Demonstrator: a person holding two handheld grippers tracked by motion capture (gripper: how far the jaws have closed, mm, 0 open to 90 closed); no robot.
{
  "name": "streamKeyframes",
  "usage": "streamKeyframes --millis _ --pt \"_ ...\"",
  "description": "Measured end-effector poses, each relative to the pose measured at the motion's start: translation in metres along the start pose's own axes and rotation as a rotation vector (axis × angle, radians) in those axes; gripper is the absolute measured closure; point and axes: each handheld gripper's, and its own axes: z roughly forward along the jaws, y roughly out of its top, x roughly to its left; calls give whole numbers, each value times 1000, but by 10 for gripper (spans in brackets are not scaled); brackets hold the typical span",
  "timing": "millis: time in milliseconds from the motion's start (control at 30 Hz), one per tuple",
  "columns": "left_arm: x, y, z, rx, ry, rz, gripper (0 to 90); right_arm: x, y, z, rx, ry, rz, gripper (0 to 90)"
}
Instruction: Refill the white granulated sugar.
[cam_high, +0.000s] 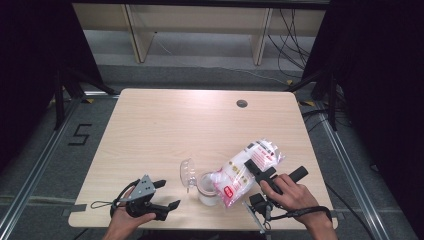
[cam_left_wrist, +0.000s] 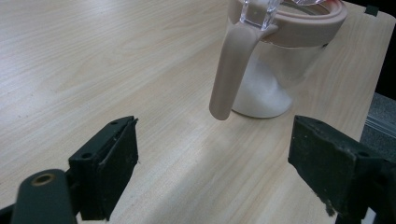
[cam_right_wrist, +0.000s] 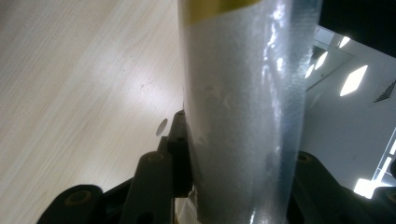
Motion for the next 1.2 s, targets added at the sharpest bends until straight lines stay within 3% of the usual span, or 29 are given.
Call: streamKeyframes --millis 267,333,367,500,533,667,733,900,933,1000,1167,1200 --pt "0 0 0 0 3 3 154 0 -1 -1 5 5 0 680" --pt "1 1 -1 2 2 24 154 0 -1 -1 7 5 -5 681" --pt "0 0 -1 4 7 -3 154 0 -1 -1 6 5 -5 681" --pt "0 0 -1 2 5 -2 154 0 -1 -1 -7 -1 -7 682" --pt "1 1 -1 3 2 22 154 0 -1 -2 -7 -5 0 683" --pt "0 0 -1 1 5 -3 154 -1 -1 -3 -6 -8 -3 684" --pt "3 1 -2 16 7 41 154 -1 -1 -3 -8 -9 0 685" --pt "1 1 -1 1 2 22 154 -1 -1 -4 -7 -7 -6 687" --pt "3 1 -2 26 11 48 154 -1 -1 -5 -5 -6 1 687" --pt "2 0 -1 6 -2 24 154 -2 -1 -5 -2 -3 2 688" --pt "1 1 -1 1 2 22 154 -4 0 -4 -21 -6 -19 690" --pt "1 1 -1 2 2 21 154 -2 0 -5 -12 -8 7 691"
